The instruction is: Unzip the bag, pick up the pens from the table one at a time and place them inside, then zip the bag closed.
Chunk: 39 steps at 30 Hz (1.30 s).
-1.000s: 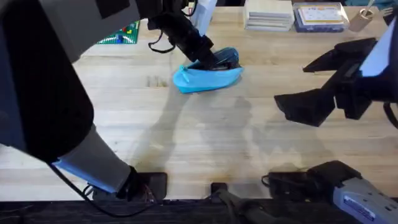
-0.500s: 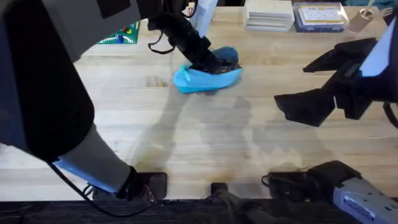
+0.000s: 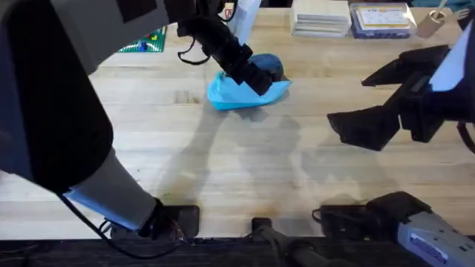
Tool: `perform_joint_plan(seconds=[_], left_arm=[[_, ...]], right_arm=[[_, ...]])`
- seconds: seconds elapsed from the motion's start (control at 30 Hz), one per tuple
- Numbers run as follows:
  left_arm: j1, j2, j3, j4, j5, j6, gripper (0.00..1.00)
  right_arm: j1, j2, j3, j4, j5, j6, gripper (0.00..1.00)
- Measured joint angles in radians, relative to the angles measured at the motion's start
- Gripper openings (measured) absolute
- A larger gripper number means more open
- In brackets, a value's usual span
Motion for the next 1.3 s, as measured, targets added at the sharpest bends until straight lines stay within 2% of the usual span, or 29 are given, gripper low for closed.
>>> perform_joint_plan(seconds=[0.3,0.93,1.3], left_arm=[[0.0,0.0,0.044,-0.009,-0.001,-0.025,0.995],[0.0,0.0,0.328,-0.172,-0.004,-0.048,0.996],[0.0,-0.017,0.35,-0.24,-0.124,-0.099,0.998]], right_arm=[[0.0,0.0,0.0,0.0,0.0,0.0,0.996],[0.0,0.0,0.0,0.0,0.0,0.0,0.996],[0.0,0.0,0.0,0.0,0.0,0.0,0.996]])
